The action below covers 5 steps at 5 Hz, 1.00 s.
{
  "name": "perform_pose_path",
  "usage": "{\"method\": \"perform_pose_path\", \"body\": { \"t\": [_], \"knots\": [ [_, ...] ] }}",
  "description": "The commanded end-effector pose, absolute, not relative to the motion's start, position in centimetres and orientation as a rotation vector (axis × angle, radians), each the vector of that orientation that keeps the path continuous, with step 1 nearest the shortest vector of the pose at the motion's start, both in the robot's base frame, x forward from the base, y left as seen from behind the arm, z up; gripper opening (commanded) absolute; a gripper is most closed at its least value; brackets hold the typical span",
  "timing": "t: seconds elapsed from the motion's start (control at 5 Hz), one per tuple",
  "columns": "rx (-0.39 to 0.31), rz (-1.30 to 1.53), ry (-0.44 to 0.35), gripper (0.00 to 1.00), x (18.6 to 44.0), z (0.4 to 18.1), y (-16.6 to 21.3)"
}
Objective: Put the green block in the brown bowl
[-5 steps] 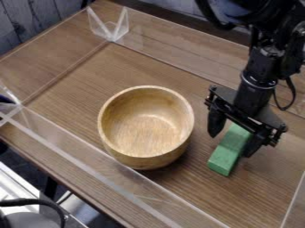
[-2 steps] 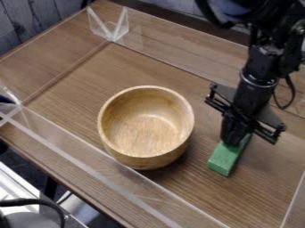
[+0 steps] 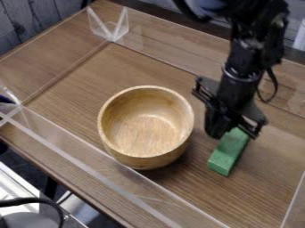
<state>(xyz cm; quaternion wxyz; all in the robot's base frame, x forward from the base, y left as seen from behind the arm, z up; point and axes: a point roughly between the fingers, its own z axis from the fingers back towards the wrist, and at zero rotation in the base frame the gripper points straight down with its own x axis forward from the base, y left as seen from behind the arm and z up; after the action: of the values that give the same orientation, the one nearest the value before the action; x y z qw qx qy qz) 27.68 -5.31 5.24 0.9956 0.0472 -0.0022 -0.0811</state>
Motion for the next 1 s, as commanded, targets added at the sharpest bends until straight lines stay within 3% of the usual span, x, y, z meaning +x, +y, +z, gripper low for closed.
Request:
{"method": "perform_pose_path", "body": {
  "t": [0.0,0.2,0.4,0.8],
  "knots": [
    [0.122,-0.169,-0.112,1.0,27.9,8.5,-3.2],
    [0.097,-0.16,-0.121,0.0,27.4,7.7,-4.8],
    [0.058,-0.151,-0.143,1.0,26.9,7.5,-5.8],
    [-0.037,-0.145,-0.132,1.0,27.3,9.3,-7.3]
  ]
}}
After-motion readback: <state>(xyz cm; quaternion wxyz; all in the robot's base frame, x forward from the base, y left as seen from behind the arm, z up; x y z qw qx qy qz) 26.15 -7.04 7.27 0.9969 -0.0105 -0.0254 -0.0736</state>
